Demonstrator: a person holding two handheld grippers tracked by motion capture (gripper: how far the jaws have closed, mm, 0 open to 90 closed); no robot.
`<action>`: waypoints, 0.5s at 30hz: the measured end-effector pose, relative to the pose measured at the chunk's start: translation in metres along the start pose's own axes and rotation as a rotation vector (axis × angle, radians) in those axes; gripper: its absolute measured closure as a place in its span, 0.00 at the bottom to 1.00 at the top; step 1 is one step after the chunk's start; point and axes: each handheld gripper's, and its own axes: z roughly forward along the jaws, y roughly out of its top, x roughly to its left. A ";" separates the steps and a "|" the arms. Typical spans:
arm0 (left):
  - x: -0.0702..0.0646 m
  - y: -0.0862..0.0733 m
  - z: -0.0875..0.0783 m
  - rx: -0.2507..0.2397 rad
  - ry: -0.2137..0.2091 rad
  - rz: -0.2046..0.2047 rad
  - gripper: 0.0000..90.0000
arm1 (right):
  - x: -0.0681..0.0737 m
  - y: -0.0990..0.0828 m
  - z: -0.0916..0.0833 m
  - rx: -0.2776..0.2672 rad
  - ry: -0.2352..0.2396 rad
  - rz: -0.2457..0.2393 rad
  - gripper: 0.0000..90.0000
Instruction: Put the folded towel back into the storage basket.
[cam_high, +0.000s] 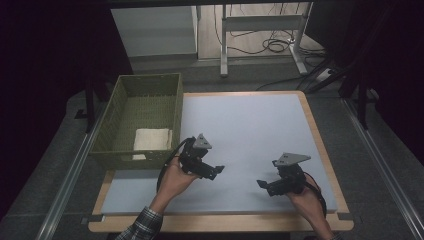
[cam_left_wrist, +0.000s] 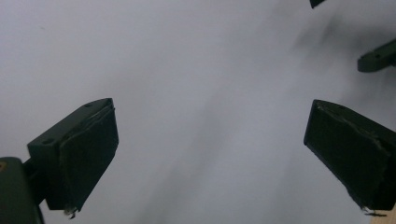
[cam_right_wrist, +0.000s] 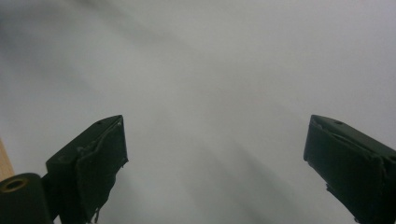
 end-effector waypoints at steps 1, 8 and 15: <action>-0.001 -0.003 0.002 0.004 -0.002 0.002 0.03 | -0.001 -0.003 0.000 0.002 -0.003 0.003 0.06; -0.016 -0.034 0.023 0.019 -0.005 0.002 0.03 | -0.004 -0.019 0.007 0.017 -0.020 0.010 0.04; -0.021 -0.054 0.043 0.059 0.028 0.017 0.02 | 0.001 -0.023 0.016 0.062 -0.048 -0.019 0.03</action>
